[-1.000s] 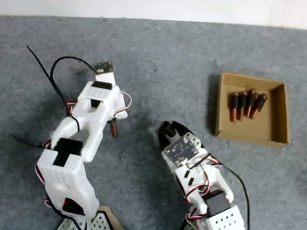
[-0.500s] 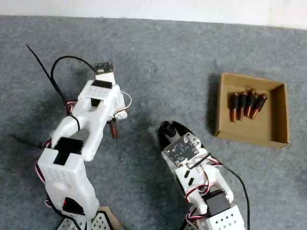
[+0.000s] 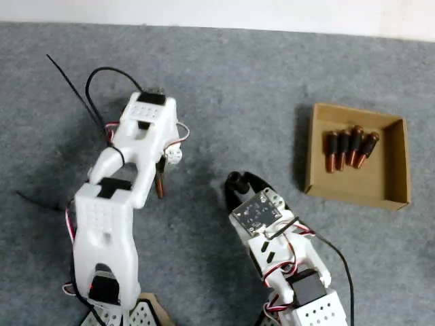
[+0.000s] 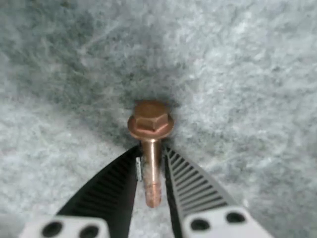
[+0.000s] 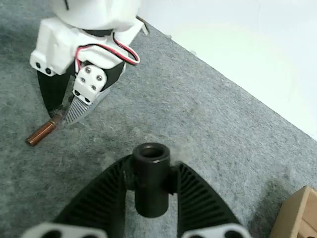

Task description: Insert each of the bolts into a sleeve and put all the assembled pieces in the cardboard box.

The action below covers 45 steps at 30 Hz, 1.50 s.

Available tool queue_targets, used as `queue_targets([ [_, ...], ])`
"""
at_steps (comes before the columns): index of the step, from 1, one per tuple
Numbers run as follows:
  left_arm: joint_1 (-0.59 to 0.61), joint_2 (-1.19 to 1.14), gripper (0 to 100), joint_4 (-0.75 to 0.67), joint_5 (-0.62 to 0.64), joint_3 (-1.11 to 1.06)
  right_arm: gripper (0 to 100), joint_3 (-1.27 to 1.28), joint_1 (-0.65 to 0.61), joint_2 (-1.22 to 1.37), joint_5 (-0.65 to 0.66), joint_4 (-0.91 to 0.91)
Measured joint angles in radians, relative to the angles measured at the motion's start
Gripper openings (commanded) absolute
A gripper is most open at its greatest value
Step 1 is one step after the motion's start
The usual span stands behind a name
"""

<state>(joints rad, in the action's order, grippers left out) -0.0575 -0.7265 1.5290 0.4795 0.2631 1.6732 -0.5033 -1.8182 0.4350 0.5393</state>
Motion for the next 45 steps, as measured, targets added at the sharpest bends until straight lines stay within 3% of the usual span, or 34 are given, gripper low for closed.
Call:
queue_targets([
  [6, 0.0, -0.077, 0, 0.077, -0.002, 0.097, 0.5, 0.0, 0.0, 0.0, 0.0, 0.0],
  [16, 0.002, -0.014, 0, 0.038, -0.083, 0.023, 0.5, 0.0, 0.0, 0.0, 0.0, 0.0],
  [22, -0.021, 0.281, 0, -0.253, -0.115, -0.33, 0.5, 0.0, 0.0, 0.0, 0.0, 0.0],
  [31, -0.034, 0.934, 0, -0.726, -0.12, -0.936, 0.5, 0.0, 0.0, 0.0, 0.0, 0.0],
  [42, -0.049, 1.478, 0, -1.224, -0.118, -1.398, 0.5, 0.0, 0.0, 0.0, 0.003, 0.0],
  [45, -0.066, 1.576, 0, -1.313, -0.044, -1.476, 0.5, 0.0, 0.0, 0.0, 0.003, 0.0],
])
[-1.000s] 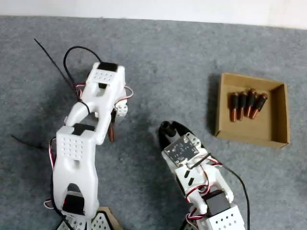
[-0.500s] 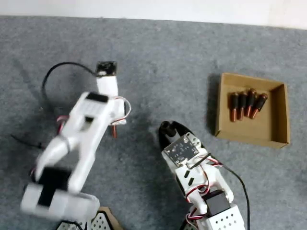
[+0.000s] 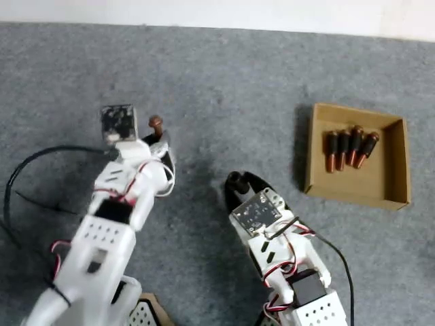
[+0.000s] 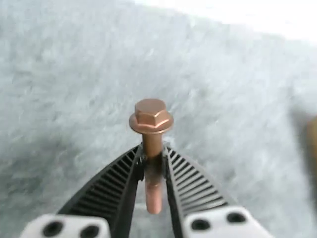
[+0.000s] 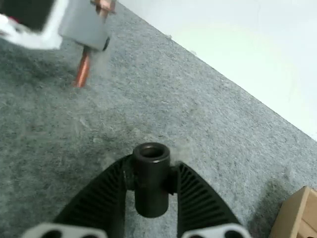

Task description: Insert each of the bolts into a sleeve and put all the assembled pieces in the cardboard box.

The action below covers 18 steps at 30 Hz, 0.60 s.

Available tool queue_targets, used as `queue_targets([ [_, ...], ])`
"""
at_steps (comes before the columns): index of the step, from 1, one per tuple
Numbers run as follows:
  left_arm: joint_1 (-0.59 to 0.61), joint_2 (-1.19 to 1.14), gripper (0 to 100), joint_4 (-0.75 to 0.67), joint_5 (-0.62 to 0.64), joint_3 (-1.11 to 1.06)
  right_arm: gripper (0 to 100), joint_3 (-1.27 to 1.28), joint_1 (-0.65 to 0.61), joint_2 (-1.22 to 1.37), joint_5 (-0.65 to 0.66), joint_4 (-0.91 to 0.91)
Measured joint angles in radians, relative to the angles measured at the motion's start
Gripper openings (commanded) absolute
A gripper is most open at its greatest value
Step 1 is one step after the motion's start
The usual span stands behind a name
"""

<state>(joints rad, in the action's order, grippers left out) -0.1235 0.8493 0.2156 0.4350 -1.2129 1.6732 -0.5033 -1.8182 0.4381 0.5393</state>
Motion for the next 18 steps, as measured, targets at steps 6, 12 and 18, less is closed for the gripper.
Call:
queue_targets([
  [6, -0.094, 0.216, 0, -0.052, 0.141, -0.092, 0.5, 0.0, 0.0, 0.0, 0.0, 0.0],
  [12, -0.247, 0.448, 0, -0.055, 0.152, -0.132, 0.5, 0.0, 0.0, 0.0, 0.0, 0.0],
  [18, -0.376, 0.589, 0, -0.055, 0.155, -0.226, 0.5, 0.0, -0.009, 0.0, 0.0, 0.0],
])
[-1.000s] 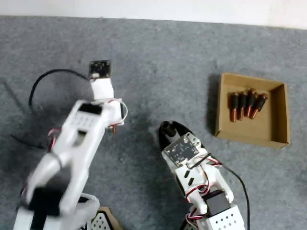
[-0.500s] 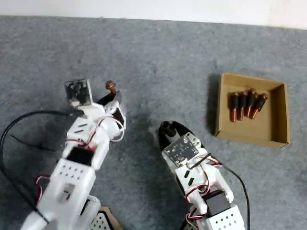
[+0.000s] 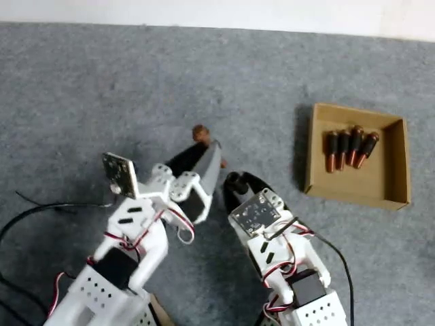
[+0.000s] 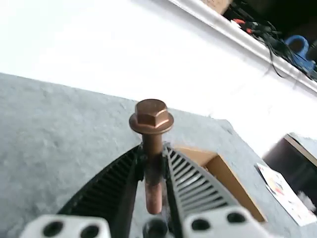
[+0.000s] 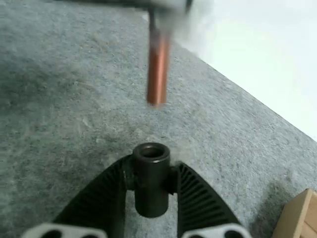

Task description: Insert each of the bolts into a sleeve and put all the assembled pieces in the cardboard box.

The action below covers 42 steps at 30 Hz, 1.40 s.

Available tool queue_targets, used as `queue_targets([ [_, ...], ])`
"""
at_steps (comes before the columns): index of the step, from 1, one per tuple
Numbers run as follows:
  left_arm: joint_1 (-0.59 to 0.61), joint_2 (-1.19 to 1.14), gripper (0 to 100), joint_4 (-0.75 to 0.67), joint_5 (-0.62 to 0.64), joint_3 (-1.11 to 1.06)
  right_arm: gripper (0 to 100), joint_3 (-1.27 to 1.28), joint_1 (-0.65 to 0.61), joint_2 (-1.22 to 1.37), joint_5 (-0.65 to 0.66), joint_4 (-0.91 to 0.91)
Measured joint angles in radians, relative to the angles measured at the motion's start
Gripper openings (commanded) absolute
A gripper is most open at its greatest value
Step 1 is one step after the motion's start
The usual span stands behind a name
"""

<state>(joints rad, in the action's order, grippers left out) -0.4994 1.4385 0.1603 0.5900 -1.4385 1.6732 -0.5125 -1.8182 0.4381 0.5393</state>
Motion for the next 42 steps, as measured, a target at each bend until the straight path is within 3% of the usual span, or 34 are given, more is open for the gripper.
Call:
queue_targets([
  [16, -0.028, 0.091, 0, -0.005, -0.002, -0.115, 0.5, 0.0, -0.043, 0.0, 0.051, 0.0],
  [23, -0.026, 0.097, 0, -0.147, 0.002, -0.229, 0.5, 0.0, -0.066, 0.002, 0.098, -0.002],
  [30, -0.029, 0.098, 0, -0.198, 0.0, -0.241, 0.5, 0.0, -0.06, 0.0, 0.043, -0.029],
  [42, -0.071, 0.112, 0, -0.051, 0.005, -0.242, 0.5, 0.0, -0.054, 0.003, 0.037, -0.028],
])
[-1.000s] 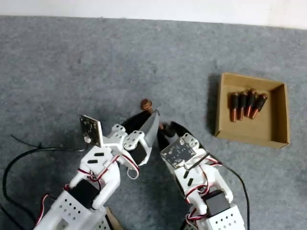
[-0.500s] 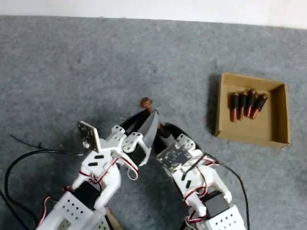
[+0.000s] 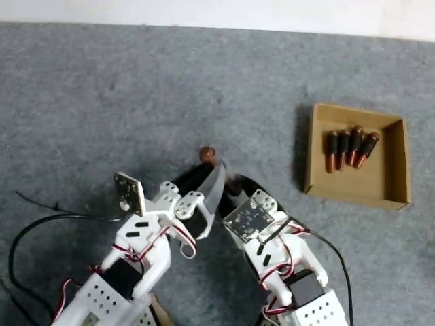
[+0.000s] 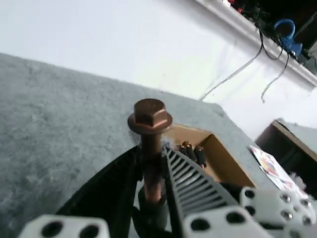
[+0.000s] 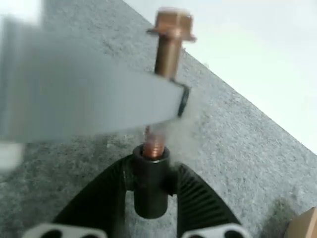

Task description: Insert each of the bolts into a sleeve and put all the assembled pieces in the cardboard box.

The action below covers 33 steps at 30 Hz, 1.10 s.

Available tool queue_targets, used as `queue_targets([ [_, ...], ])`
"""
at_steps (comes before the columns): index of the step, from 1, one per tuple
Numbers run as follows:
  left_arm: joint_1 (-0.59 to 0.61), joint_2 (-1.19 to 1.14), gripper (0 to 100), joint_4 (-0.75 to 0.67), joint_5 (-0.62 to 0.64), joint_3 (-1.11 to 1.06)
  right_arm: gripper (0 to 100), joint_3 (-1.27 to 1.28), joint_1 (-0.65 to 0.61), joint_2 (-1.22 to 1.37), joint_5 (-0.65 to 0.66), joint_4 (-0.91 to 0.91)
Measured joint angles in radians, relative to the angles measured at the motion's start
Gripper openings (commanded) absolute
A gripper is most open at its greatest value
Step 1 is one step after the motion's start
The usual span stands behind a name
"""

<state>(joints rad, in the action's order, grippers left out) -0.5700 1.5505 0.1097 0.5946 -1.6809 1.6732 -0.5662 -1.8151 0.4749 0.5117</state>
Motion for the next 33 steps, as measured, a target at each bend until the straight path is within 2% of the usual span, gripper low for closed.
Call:
queue_targets([
  [4, -0.012, -0.012, 0, 0.02, 0.0, 0.0, 0.5, 0.0, 0.002, 0.0, -0.002, 0.0],
  [12, -0.021, 0.0, 2, 0.066, -0.106, 0.0, 0.5, 0.0, 0.011, 0.0, -0.002, 0.0],
  [14, -0.021, 0.0, 9, 0.066, -0.109, 0.0, 0.5, 0.0, 0.011, 0.0, -0.002, 0.0],
  [19, 0.0, -0.011, 35, 0.081, -0.112, 0.0, 0.5, 0.0, 0.018, 0.0, 0.0, 0.0],
  [23, 0.018, -0.012, 38, 0.115, -0.117, 0.0, 0.5, 0.0, 0.028, -0.002, -0.002, -0.002],
  [27, 0.129, -0.014, 38, 0.115, -0.018, 0.003, 0.5, 0.0, 0.044, -0.002, 0.0, -0.002],
  [33, 0.502, -0.014, 38, 0.115, 0.276, 0.037, 0.5, 0.0, 0.087, -0.002, 0.0, -0.002],
])
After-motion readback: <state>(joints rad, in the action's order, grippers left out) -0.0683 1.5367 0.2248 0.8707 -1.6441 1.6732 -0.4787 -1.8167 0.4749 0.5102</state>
